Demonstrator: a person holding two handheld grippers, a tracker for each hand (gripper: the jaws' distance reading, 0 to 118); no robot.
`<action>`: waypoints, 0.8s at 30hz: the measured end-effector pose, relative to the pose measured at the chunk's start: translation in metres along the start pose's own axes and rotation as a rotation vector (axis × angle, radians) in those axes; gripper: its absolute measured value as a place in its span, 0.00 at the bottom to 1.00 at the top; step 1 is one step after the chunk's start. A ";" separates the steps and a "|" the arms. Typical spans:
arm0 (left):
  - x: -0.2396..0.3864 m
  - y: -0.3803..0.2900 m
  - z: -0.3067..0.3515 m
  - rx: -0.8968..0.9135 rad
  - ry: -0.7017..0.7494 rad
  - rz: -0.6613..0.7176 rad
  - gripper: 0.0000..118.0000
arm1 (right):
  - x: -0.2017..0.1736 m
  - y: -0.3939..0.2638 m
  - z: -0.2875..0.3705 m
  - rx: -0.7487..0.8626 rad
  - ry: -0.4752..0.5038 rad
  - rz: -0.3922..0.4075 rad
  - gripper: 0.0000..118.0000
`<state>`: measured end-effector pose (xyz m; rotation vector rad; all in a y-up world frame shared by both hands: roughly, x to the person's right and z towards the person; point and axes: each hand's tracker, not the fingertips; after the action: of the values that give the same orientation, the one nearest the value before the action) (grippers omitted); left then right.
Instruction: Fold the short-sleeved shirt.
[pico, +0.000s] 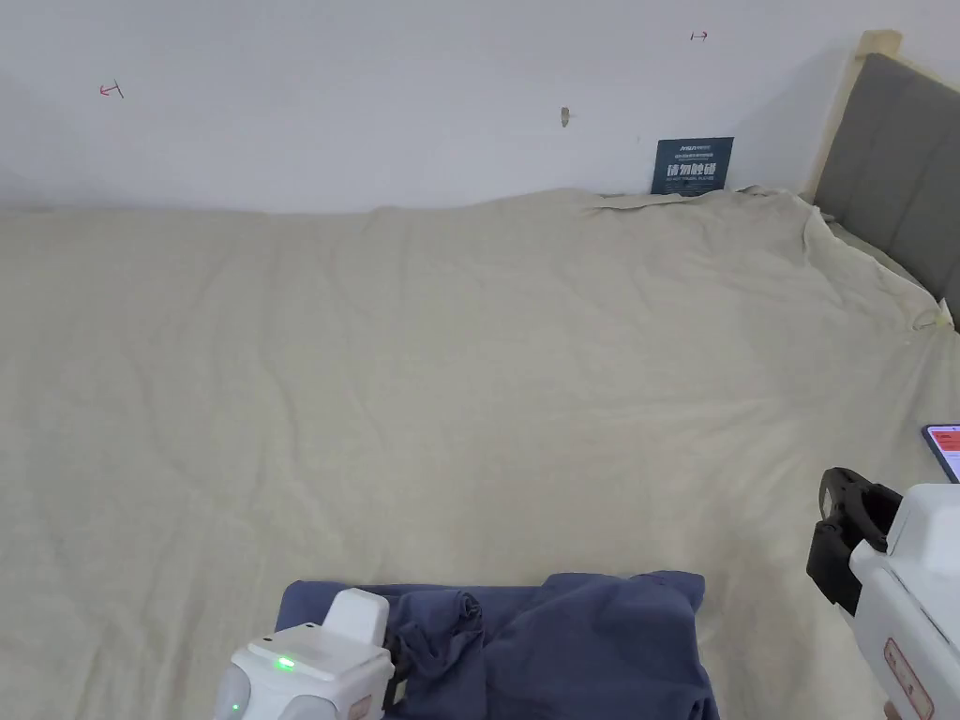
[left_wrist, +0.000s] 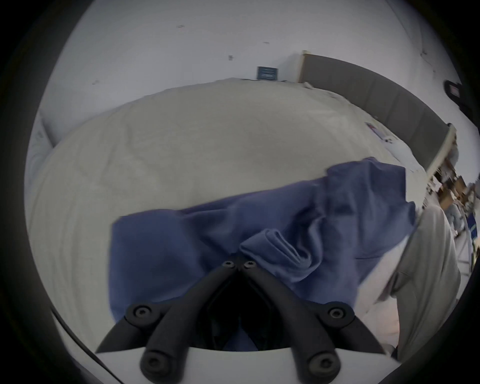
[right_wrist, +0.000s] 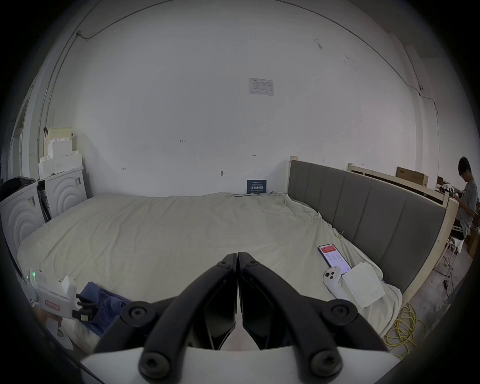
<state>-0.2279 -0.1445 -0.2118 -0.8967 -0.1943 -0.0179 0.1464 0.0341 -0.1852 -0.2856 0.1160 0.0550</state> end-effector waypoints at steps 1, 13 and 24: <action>0.008 -0.001 -0.001 -0.002 0.004 -0.041 0.00 | 0.001 0.000 0.000 -0.002 -0.002 -0.001 0.01; 0.072 -0.002 -0.003 0.014 -0.040 -0.144 0.00 | 0.009 -0.002 0.003 -0.005 -0.019 -0.013 0.01; 0.035 0.045 0.055 0.172 -0.134 0.034 0.00 | 0.013 0.001 0.006 -0.002 -0.027 -0.010 0.01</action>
<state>-0.1982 -0.0710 -0.2074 -0.7302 -0.3008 0.0899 0.1600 0.0371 -0.1814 -0.2873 0.0881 0.0489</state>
